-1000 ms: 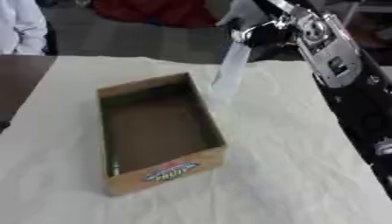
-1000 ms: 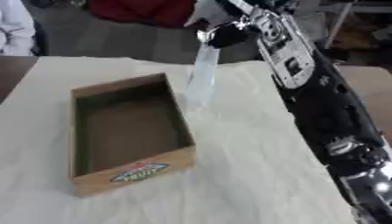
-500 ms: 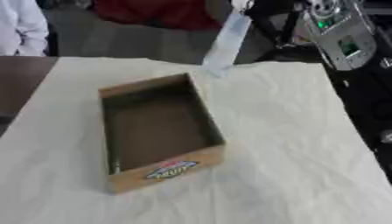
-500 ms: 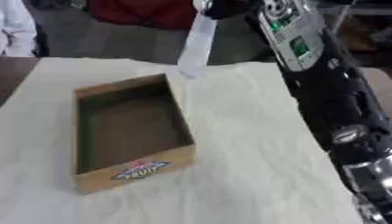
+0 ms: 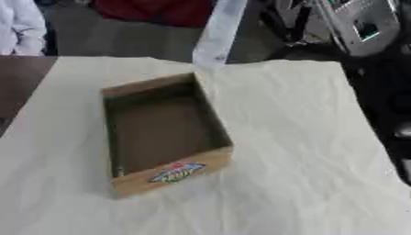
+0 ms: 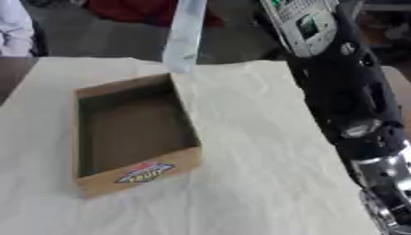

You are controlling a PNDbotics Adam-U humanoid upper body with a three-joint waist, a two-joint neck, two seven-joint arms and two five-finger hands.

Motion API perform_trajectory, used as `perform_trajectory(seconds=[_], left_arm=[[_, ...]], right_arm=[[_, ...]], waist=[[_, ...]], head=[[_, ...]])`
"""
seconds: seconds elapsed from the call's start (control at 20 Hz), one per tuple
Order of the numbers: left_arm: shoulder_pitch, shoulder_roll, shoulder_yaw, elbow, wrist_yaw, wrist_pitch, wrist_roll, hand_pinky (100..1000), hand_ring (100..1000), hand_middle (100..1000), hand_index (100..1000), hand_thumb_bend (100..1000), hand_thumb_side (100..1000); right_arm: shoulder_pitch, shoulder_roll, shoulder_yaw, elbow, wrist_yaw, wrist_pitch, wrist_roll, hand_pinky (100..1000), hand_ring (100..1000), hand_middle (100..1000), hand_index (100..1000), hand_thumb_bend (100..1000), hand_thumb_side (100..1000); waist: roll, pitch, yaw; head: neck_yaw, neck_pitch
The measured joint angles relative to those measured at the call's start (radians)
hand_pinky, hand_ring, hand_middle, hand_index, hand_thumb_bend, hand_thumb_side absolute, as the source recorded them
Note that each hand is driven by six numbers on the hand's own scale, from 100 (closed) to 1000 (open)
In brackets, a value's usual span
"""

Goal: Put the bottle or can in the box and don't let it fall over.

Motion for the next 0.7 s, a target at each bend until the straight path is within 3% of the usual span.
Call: perform_trajectory(seconds=[0.4, 0.7], left_arm=[[0.001, 0.000, 0.006, 0.000, 0.002, 0.000, 0.024, 647, 780, 715, 753, 262, 543], [0.008, 0.000, 0.023, 0.000, 0.012, 0.002, 0.087, 645, 779, 720, 776, 276, 526]], right_arm=[[0.035, 0.079, 0.044, -0.090, 0.002, 0.006, 0.006, 311, 103, 100, 113, 100, 100], [0.076, 0.133, 0.083, -0.106, 0.068, -0.019, -0.037, 313, 112, 100, 115, 100, 100]], waist=[[0.002, -0.002, 0.003], [0.007, -0.001, 0.019]], head=[[-0.025, 0.026], [-0.048, 0.026]])
